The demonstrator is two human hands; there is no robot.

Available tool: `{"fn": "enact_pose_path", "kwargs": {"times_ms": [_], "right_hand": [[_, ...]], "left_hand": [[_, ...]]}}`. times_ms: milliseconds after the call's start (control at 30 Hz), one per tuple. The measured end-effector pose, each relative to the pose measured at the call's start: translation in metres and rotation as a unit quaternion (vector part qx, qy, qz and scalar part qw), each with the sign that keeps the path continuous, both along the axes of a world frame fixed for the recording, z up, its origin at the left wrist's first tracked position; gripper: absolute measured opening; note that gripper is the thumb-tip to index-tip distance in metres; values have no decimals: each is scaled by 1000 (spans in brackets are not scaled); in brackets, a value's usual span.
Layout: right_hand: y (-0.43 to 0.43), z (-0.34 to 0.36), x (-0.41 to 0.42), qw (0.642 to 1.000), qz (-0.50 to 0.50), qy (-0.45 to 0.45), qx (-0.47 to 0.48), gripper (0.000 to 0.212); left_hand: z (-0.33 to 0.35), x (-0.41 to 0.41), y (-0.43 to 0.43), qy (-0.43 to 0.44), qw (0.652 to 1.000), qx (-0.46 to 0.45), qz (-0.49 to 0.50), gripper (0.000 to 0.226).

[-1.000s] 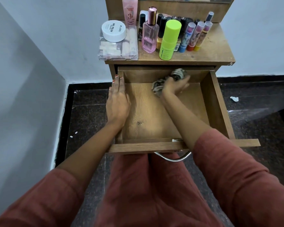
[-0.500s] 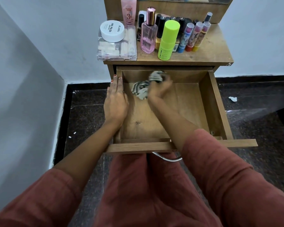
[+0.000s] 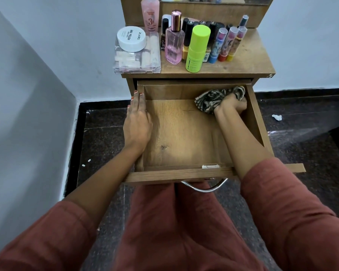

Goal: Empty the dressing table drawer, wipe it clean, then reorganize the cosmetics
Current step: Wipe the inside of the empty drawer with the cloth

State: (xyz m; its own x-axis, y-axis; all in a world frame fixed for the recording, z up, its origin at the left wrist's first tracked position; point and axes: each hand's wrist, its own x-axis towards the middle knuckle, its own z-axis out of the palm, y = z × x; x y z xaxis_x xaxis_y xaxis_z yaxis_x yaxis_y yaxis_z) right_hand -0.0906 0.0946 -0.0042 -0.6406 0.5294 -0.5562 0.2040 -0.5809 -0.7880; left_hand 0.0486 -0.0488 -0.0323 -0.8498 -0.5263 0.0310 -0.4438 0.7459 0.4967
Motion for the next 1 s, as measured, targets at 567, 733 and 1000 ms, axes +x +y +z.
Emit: {"fn": "enact_pose_path", "kwargs": {"times_ms": [567, 733, 1000], "right_hand": [[-28, -23, -3, 970, 154, 63, 175, 27], [7, -17, -14, 974, 126, 19, 190, 41], [-53, -21, 27, 949, 228, 0, 220, 59]], "left_hand": [[-2, -1, -3, 7, 1000, -4, -2, 50], [-6, -1, -2, 23, 1000, -1, 0, 51], [-5, -1, -2, 14, 1000, 6, -1, 52]]}}
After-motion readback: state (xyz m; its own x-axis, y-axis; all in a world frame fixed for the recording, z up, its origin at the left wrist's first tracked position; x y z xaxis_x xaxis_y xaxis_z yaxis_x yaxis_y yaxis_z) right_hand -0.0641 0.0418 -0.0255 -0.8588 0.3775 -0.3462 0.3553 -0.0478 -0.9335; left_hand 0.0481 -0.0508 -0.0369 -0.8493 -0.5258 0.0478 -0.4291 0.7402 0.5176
